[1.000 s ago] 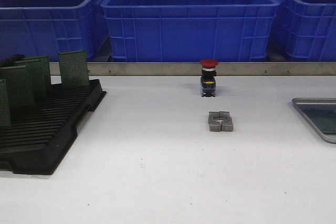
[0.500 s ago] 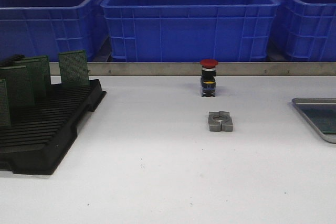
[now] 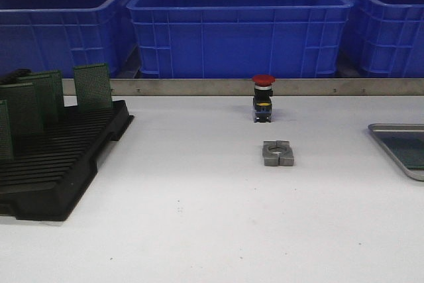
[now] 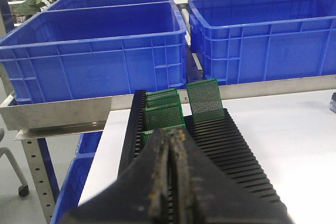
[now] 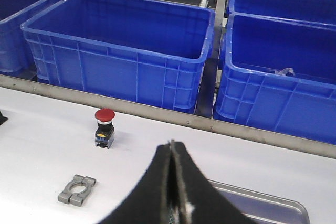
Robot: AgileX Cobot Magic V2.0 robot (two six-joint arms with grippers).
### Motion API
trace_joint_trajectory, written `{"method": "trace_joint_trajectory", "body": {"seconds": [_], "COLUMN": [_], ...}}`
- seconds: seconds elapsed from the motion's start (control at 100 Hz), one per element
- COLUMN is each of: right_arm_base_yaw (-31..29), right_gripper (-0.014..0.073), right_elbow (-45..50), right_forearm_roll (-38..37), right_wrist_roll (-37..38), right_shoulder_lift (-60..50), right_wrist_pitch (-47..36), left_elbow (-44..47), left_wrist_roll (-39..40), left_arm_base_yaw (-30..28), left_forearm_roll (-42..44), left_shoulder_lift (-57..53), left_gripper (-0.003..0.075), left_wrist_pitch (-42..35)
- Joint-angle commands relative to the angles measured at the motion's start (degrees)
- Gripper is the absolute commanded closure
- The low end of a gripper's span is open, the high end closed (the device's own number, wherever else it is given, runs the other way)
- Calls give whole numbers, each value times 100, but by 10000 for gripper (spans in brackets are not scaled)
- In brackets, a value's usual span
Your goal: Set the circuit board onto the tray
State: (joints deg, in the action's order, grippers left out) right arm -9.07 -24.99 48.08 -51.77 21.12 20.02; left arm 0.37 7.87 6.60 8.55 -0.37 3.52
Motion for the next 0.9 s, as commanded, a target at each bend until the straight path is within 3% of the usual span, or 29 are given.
{"method": "trace_joint_trajectory", "body": {"seconds": [0.0,0.67,0.89], "right_arm_base_yaw": [5,5,20], "right_gripper": [662,662,662], "right_elbow": [-146,-112,-96], "right_forearm_roll": [127,-3,-771], "right_wrist_roll": [-37,-30,879], "right_shoulder_lift": [26,26,-243], "right_wrist_pitch": [-335,-365,-366], "left_elbow": [0,0,0], "left_wrist_roll": [57,57,57], "left_arm_base_yaw": [-10,-10,-10], "left_forearm_roll": [-34,-34,-34], "left_shoulder_lift": [-198,-198,-198], "left_gripper": [738,738,738], "left_wrist_pitch": [-485,-485,-485]}}
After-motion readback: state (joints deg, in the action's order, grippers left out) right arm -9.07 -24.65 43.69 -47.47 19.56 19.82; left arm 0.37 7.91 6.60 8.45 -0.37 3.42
